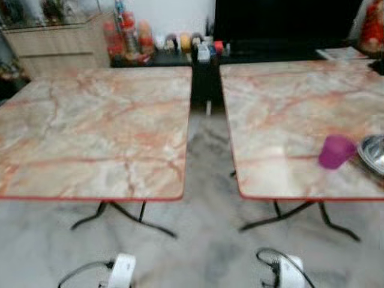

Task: Setting the table

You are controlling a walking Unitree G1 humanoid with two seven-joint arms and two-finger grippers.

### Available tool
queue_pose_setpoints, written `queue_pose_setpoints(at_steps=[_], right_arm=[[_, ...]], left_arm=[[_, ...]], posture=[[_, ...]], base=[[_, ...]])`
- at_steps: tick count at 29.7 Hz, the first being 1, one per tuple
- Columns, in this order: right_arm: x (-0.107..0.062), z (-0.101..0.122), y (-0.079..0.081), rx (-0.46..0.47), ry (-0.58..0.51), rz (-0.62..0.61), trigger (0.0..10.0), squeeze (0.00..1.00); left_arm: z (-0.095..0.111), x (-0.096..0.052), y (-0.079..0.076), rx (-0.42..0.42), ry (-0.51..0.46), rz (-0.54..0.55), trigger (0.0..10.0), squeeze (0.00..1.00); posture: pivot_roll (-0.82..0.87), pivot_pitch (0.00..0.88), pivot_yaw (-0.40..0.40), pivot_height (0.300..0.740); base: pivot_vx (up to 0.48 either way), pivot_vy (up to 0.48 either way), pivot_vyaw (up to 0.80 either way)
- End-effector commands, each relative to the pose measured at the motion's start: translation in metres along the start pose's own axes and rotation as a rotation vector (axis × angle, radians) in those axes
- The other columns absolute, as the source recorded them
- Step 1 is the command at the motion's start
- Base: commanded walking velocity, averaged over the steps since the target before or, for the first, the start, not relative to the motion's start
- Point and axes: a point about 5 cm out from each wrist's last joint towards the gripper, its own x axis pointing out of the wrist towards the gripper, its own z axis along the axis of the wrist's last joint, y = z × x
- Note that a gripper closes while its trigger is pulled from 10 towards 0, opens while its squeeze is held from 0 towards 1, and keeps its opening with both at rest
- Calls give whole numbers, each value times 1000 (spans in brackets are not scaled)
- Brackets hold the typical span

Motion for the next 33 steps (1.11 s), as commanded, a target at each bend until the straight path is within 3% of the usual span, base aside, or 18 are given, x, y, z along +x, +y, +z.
queue_pose_setpoints(at_steps=[1, 33], right_arm=[[1, 3, -4, 7, -12, -9, 10000, 0], [0, 2, -7, 31, -13, -21, 10000, 0]], left_arm=[[3, 1, -2, 12, -2, -8, 10000, 0], [4, 1, -2, -12, -8, -10, 10000, 0]], posture=[[-90, 0, 45, 740], [-84, 0, 41, 740]], base=[[0, -322, 0], [0, -316, 0]])
